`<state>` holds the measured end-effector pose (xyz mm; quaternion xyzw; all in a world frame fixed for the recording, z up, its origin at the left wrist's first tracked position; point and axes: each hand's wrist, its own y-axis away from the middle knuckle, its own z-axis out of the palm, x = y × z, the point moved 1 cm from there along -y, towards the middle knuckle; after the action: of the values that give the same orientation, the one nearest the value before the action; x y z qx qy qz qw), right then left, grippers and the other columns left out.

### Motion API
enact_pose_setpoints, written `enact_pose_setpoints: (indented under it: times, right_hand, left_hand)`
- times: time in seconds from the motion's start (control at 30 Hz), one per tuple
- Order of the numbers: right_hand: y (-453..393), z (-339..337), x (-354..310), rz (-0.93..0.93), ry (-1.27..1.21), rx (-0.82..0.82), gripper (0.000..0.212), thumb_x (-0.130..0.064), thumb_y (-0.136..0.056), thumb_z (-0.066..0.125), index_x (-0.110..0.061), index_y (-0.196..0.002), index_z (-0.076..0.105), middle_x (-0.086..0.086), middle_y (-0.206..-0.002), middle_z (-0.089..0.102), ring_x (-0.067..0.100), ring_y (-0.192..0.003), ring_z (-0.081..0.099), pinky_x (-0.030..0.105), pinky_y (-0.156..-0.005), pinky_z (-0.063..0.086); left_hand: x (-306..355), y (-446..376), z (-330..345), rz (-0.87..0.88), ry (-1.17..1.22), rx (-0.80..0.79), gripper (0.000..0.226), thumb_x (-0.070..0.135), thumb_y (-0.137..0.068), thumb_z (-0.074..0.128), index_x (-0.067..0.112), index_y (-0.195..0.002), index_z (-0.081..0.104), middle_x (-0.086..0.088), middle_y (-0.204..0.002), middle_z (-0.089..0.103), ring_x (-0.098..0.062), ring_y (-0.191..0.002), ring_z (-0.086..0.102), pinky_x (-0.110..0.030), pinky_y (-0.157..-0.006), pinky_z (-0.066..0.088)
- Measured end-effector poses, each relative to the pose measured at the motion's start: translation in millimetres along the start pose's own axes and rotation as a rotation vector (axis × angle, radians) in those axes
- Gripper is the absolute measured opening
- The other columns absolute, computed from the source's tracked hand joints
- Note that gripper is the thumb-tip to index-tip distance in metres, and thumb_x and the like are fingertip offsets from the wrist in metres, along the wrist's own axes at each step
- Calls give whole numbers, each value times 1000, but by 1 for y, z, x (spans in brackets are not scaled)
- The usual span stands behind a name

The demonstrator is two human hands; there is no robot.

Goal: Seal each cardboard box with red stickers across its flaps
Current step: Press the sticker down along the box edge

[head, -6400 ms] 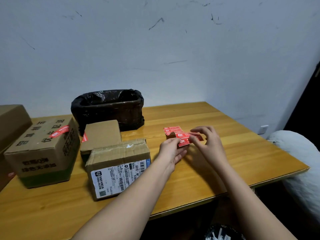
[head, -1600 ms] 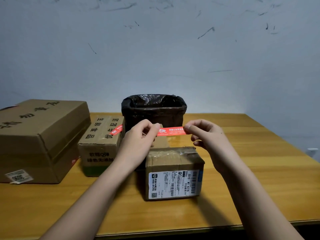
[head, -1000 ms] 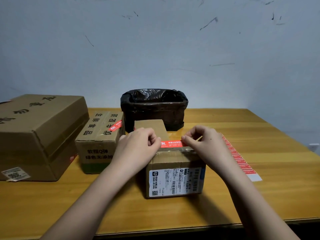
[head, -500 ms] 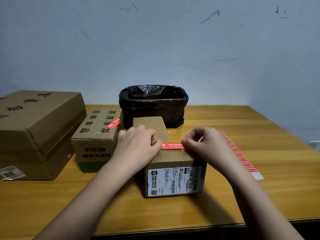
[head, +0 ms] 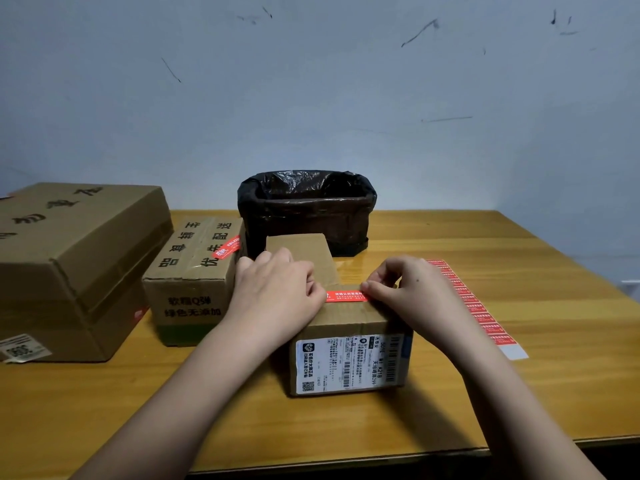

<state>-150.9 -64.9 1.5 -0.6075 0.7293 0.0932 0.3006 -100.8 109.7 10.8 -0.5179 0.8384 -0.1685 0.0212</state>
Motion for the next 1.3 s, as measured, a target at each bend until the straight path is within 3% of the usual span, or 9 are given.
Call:
enact_pose_setpoints:
  times: [0.37,0.63,0.8,0.97,1.13,1.3]
  right_hand:
    - [5,4,2,-13,37,29,19,-47,-86,63,-38,-72,54,-15,-89,53,11,-95,51,39,-85,44]
    - [10,10,4,27,63,71,16,-51,-89,57,-35,-91,60,-13,-98,49,11,-103,42,36,-87,34]
    - [13,11,3,34,41,86,17,-50,-89,56,-36,-96,60,-12,-102,51,12,-106,41,35,-90,34]
    - [13,11,6,30,2,91,35,-49,-88,59,-43,-122,52,-12,-108,54,11,-111,39,37,-97,36]
    - [11,20,13,38,-195,126,24,-30,-92,59,-41,-114,57,-13,-105,54,16,-113,39,36,-97,35]
    - [10,24,14,41,-200,152,22,-22,-96,51,-39,-107,60,-15,-106,54,15,-113,39,36,-98,33]
  left_hand:
    - [-2,2,2,-2,8,-22,23,41,-93,36,29,-75,45,5,-92,44,-14,-88,39,-34,-82,27]
    - [-1,5,6,-18,26,-6,19,40,-94,34,29,-83,45,4,-97,44,-14,-92,40,-36,-89,30]
    - [-6,7,9,-52,72,4,24,42,-91,40,26,-74,43,6,-90,42,-15,-91,42,-35,-87,30]
    - [-10,8,13,-89,236,-21,20,42,-88,47,28,-76,41,10,-91,41,-15,-94,42,-32,-85,25]
    - [-11,8,20,-147,485,-103,17,32,-90,51,33,-78,39,8,-100,43,-16,-104,44,-37,-97,35]
    - [-12,12,21,-131,499,-74,9,24,-94,45,33,-91,46,9,-104,44,-14,-108,42,-38,-100,36]
